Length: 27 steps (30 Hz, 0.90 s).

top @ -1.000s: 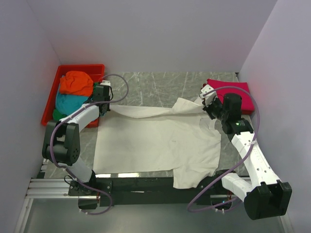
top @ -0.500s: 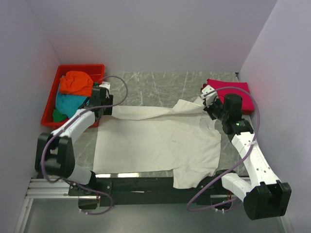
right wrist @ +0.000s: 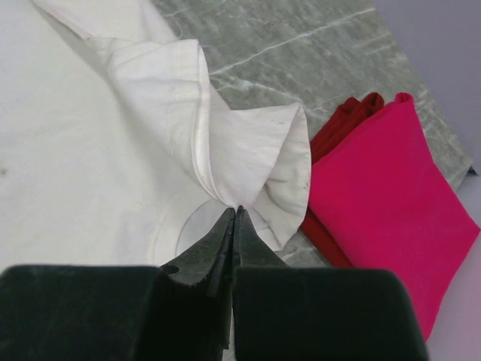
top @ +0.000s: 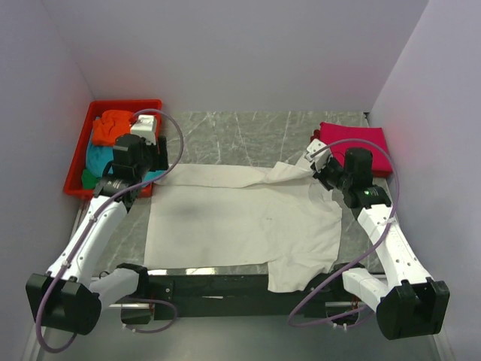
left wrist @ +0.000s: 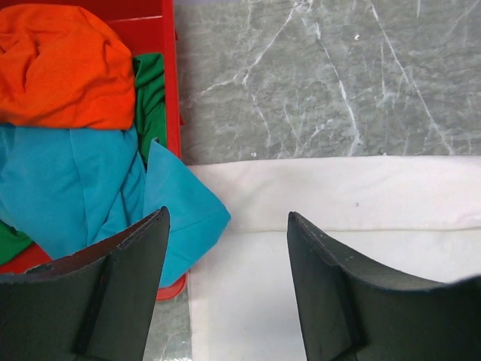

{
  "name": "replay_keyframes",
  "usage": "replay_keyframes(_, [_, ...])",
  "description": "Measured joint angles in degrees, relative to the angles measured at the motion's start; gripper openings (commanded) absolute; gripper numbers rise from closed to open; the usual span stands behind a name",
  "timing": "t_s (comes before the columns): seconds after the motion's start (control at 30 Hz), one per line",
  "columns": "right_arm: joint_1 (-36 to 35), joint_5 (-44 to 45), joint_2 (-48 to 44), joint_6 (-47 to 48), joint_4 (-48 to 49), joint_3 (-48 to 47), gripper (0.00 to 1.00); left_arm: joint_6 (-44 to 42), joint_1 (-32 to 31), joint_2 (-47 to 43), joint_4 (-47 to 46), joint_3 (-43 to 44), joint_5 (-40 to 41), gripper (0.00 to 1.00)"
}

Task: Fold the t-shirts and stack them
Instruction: Fold the tshirt

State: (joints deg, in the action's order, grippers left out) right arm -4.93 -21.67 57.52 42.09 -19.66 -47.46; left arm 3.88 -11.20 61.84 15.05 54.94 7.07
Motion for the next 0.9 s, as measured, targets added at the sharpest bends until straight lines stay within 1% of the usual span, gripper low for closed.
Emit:
replay_keyframes(0.27, [0.1,-2.9,0.0,6.2,-5.3,0.5,0.0,1.4,0.0,-7.3,1.2,-3.9,-1.2,0.7])
replay_keyframes(0.43, [0.1,-4.8,-0.4,12.7,-11.1,3.5,0.0,1.8,0.0,-10.7,1.8,-6.8,-2.4,0.7])
replay_keyframes(0.47, [0.1,-5.1,-0.7,14.3,-12.9,4.2,0.06,1.8,0.0,-11.1,2.1,-7.4,-2.8,0.7])
replay_keyframes(0.53, [0.1,-5.6,-1.5,18.2,-16.9,5.8,0.12,2.0,0.0,-11.7,2.2,-8.2,-3.4,0.7])
replay_keyframes(0.57, [0.1,-5.6,-2.2,20.0,-18.8,6.7,0.25,2.1,0.0,-11.9,2.2,-8.5,-3.8,0.7])
replay_keyframes(0.6, [0.1,-5.5,-3.0,21.6,-21.2,7.5,0.34,2.3,0.0,-12.1,2.1,-8.8,-4.2,0.7])
replay_keyframes(0.63, [0.1,-5.2,-3.9,23.1,-23.2,8.2,0.5,2.4,0.0,-12.3,2.2,-9.2,-4.5,0.7])
replay_keyframes(0.67, [0.1,-4.9,-4.7,23.9,-24.7,8.6,0.57,2.7,0.0,-12.5,2.1,-9.5,-4.8,0.7])
replay_keyframes(0.73, [0.1,-4.1,-6.3,24.7,-26.4,8.9,0.64,2.9,0.0,-13.0,2.0,-10.0,-5.6,0.7])
replay_keyframes(0.8, [0.1,-4.2,-6.6,24.0,-26.3,8.5,0.65,3.0,0.0,-13.3,2.0,-10.2,-6.3,0.7])
replay_keyframes(0.9, [0.0,-5.2,-0.8,19.7,-26.2,3.7,0.65,3.0,0.0,-13.3,2.0,-10.3,-7.3,0.7])
